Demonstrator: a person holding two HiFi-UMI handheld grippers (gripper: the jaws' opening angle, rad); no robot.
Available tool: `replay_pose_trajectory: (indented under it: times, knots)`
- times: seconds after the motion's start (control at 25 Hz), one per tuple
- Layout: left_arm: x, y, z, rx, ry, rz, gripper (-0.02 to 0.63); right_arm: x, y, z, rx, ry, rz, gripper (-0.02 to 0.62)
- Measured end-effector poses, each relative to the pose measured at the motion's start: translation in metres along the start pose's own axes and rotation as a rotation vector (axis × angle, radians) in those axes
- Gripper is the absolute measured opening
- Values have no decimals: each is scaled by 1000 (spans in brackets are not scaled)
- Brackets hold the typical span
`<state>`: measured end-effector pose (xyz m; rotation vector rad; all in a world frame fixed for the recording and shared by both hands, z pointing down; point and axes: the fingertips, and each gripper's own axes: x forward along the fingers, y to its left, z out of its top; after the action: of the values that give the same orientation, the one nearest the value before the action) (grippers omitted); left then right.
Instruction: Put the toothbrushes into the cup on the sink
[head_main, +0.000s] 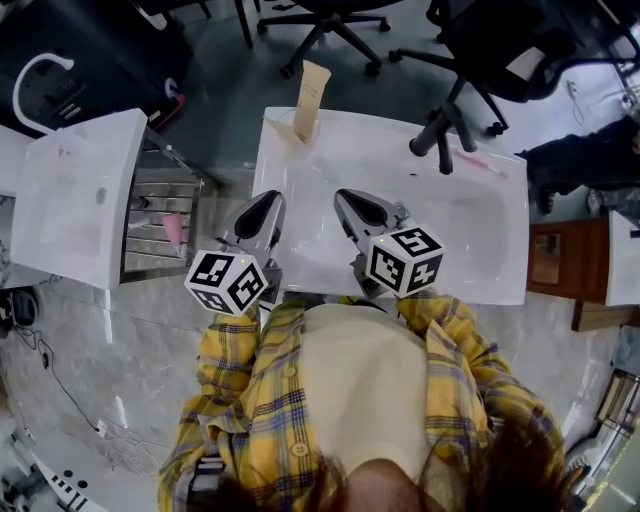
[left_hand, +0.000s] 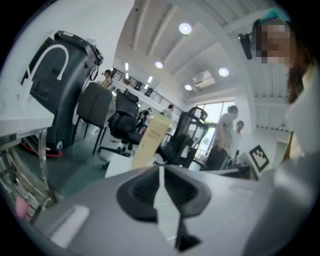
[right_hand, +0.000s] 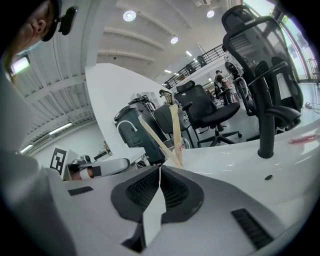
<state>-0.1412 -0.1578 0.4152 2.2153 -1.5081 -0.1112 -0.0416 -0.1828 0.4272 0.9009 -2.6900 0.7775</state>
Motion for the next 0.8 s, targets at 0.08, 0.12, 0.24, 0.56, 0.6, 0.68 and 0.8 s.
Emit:
replay_pose_trajectory:
  times: [0.08,0.12,0.24,0.56,0.6,0.68,0.8]
  knots:
    - [-1,1,-5,-4,14,9,26,1,-1,-1,-1,5,-5,18]
    - [-2,2,-8,-6,22,15,24,1,-1,-1,-2,7,-7,17]
    - [-5,4,-13,-15,36,34,20,1,-3,-3,-7,18,-17,15]
    - [-9,3,-18,-28,48,53,20,5,-1,-4,-9,33,-14,14]
    - [-10,4,-18,-30,48,56,20,5,-1,-4,-6,32,-14,14]
    - [-11,5,-19,-34,48,62,20,6,-1,-4,-1,33,-16,14]
    - [-11,6,-19,-35,54,65,20,7,-2,-4,2,34,-18,14]
